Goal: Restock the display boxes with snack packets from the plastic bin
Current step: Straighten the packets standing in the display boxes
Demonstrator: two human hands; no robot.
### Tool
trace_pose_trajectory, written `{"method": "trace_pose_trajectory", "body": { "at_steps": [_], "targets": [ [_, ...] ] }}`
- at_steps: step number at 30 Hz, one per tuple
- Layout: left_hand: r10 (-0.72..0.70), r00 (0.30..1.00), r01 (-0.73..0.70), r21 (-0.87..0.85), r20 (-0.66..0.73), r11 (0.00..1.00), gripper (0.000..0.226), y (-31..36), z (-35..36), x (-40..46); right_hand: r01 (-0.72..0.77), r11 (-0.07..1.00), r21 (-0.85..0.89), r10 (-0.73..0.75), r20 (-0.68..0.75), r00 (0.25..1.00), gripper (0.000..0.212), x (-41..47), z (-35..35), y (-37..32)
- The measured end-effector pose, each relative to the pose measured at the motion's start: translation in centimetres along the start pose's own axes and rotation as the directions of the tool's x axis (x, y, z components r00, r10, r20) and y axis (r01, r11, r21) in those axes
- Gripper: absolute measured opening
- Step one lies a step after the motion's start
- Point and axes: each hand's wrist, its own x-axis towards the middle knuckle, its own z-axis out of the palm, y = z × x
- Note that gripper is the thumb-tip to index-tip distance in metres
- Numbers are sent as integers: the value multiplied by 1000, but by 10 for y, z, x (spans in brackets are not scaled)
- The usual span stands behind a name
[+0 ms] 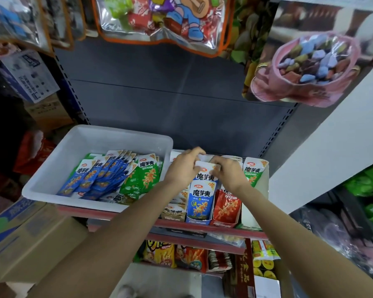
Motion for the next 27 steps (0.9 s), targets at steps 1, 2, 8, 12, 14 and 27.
{"method": "trace_pose_trajectory", "body": {
  "at_steps": [1,2,8,12,14,27],
  "targets": [
    [18,1000,-19,55,8,998,33,-2,2,-1,10,998,-64,-8,27,1000,18,0,2,1],
    [37,999,-40,130,22,991,29,-2,2,-1,19,995,-96,-16,32,999,21,1,4,2],
    [62,996,-51,162,-64,986,27,-11,-13,-12,10,991,135,1,-84,996,24,-5,8,-17],
    [-145,968,94,-241,-202,966,18,-37,-53,-39,29,955,296,-16,-47,999,21,-5,23,-57],
    [-319,928,215,-421,-193,881,14,-63,-74,-54,81,951,298,-83,-7,997,20,1,39,-84],
    [-616,788,611,109,18,784,25,-253,-167,-79,149,989,8,-131,532,836,45,56,220,-244]
  ]
}}
